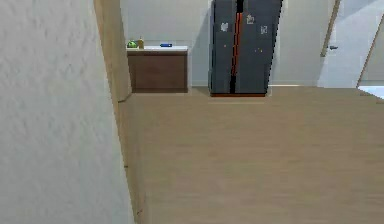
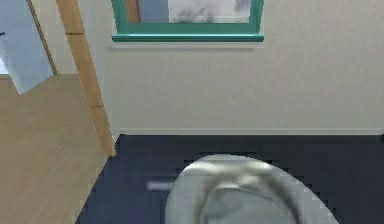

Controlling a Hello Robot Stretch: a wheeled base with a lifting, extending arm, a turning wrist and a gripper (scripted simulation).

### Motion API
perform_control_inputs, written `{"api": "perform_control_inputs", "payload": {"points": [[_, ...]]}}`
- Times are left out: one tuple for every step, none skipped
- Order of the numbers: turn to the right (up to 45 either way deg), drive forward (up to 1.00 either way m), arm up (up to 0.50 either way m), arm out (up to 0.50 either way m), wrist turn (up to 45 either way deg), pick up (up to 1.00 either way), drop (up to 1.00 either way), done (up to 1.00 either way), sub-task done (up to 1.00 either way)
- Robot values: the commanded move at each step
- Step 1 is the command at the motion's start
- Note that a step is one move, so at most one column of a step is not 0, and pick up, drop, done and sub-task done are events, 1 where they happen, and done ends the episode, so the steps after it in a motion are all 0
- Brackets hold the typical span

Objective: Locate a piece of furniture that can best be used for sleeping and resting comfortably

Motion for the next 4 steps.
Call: {"api": "perform_control_inputs", "payload": {"points": [[33.0, 0.00, 0.00, 0.00, 0.0, 0.00, 0.00, 0.00, 0.00], [0.0, 0.50, 0.00, 0.00, 0.0, 0.00, 0.00, 0.00, 0.00], [6.0, 0.00, 0.00, 0.00, 0.0, 0.00, 0.00, 0.00, 0.00], [0.0, 1.00, 0.00, 0.00, 0.0, 0.00, 0.00, 0.00, 0.00]]}}
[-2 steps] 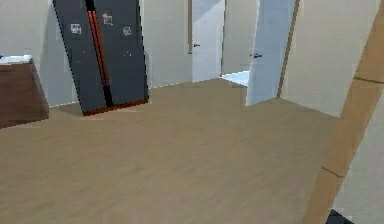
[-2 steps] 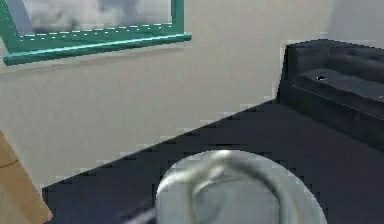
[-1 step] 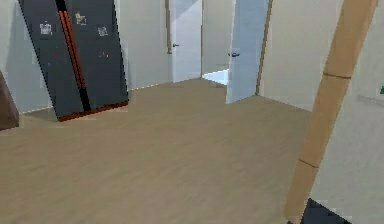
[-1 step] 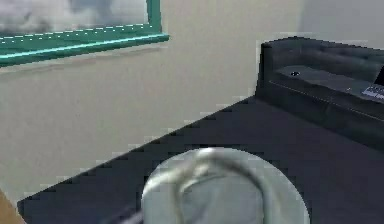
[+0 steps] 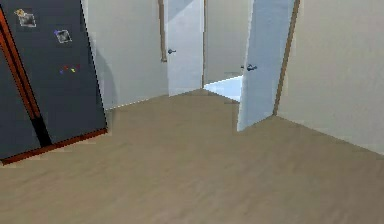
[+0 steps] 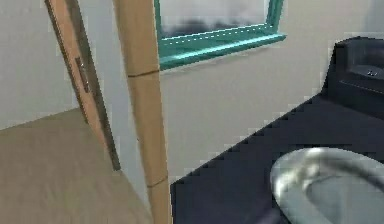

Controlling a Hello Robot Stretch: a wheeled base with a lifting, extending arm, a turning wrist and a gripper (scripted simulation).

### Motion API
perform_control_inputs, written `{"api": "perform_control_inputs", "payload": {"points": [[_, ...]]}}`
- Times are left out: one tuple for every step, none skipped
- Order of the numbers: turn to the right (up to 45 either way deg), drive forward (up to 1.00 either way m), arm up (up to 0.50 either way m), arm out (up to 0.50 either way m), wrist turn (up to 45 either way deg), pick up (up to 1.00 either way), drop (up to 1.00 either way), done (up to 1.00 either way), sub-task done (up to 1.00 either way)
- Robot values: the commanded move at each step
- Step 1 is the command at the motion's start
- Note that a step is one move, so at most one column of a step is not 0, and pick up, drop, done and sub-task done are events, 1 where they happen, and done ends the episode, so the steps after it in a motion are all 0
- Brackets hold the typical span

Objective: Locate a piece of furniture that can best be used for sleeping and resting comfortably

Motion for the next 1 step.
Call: {"api": "perform_control_inputs", "payload": {"points": [[3.0, 0.00, 0.00, 0.00, 0.0, 0.00, 0.00, 0.00, 0.00]]}}
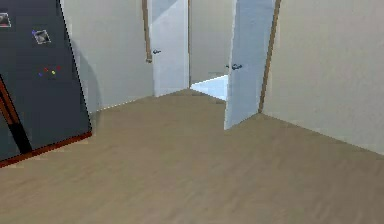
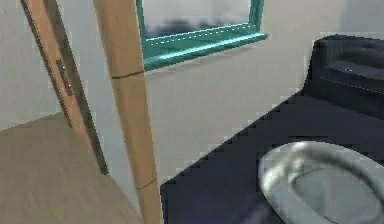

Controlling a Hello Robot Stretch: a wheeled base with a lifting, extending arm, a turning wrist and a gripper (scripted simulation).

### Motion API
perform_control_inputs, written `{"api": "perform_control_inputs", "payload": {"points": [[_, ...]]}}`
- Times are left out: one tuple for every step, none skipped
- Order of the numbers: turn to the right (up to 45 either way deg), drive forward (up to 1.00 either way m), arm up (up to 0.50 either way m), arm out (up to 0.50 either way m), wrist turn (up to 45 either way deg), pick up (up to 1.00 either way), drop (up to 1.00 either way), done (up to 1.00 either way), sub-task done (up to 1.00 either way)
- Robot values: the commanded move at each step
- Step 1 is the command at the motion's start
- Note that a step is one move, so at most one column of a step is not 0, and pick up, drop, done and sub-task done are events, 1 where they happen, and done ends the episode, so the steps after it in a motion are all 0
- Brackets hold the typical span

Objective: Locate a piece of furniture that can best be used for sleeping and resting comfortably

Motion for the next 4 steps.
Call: {"api": "perform_control_inputs", "payload": {"points": [[0.0, 1.00, 0.00, 0.00, 0.0, 0.00, 0.00, 0.00, 0.00], [0.0, 1.00, 0.00, 0.00, 0.0, 0.00, 0.00, 0.00, 0.00], [0.0, 0.70, 0.00, 0.00, 0.0, 0.00, 0.00, 0.00, 0.00], [-36.0, 0.00, 0.00, 0.00, 0.0, 0.00, 0.00, 0.00, 0.00]]}}
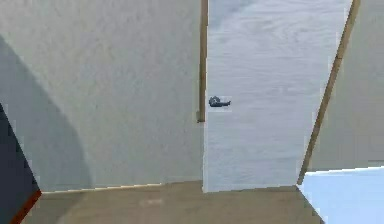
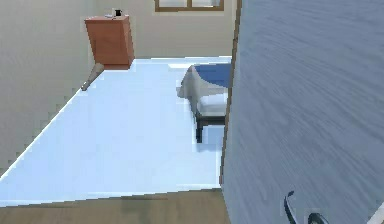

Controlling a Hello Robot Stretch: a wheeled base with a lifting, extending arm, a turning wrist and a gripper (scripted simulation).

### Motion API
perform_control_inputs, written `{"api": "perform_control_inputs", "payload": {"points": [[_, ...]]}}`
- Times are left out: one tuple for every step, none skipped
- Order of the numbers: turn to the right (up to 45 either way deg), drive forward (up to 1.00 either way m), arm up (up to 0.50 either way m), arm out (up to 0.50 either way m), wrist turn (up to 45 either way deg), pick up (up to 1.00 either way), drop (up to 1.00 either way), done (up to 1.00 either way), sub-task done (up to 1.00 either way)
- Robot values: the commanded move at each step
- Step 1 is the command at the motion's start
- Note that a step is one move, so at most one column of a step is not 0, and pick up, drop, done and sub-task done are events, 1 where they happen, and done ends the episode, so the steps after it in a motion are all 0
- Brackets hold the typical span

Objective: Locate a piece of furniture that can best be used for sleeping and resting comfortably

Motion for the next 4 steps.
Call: {"api": "perform_control_inputs", "payload": {"points": [[0.0, 0.05, 0.00, 0.00, 0.0, 0.00, 0.00, 0.00, 0.00], [45.0, 0.00, 0.00, 0.00, 0.0, 0.00, 0.00, 0.00, 0.00], [30.0, 0.00, 0.00, 0.00, 0.0, 0.00, 0.00, 0.00, 0.00], [0.0, 1.00, 0.00, 0.00, 0.0, 0.00, 0.00, 0.00, 0.00]]}}
